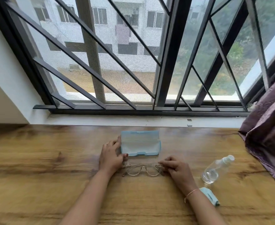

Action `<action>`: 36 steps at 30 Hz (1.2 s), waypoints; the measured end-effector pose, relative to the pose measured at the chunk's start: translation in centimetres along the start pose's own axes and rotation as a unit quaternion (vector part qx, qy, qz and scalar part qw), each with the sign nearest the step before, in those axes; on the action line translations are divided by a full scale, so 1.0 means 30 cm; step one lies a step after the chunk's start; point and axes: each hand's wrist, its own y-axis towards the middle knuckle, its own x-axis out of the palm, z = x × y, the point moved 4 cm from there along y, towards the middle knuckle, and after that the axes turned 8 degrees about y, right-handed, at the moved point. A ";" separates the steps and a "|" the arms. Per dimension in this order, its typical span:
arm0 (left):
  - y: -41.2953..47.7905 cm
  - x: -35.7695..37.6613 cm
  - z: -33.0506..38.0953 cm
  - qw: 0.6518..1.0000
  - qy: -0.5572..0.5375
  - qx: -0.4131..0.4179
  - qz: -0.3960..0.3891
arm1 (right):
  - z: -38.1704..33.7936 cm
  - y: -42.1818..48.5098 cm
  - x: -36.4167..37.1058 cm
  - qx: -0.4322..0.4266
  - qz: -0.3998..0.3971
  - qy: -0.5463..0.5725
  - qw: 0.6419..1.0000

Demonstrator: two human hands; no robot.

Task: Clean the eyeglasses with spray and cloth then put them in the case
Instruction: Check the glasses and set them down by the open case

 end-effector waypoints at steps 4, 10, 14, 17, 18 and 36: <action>0.001 0.000 0.003 1.000 0.004 0.002 -0.004 | 0.015 -0.007 -0.004 0.021 0.033 0.024 0.999; 0.001 -0.003 0.004 1.000 0.002 0.002 -0.006 | 0.019 0.000 -0.024 0.053 0.070 0.078 0.993; 0.001 -0.005 0.006 1.000 0.007 0.008 -0.003 | -0.019 0.046 -0.049 0.048 0.126 0.123 0.983; 0.001 -0.003 0.002 1.000 0.003 0.005 -0.004 | -0.039 0.108 -0.049 0.035 0.143 0.103 0.984; 0.001 -0.003 0.002 1.000 0.003 0.005 -0.003 | -0.041 0.129 -0.046 0.035 0.142 0.094 0.985; 0.000 0.002 -0.005 1.000 -0.020 -0.001 0.006 | -0.054 0.272 0.008 0.084 0.031 -0.015 0.996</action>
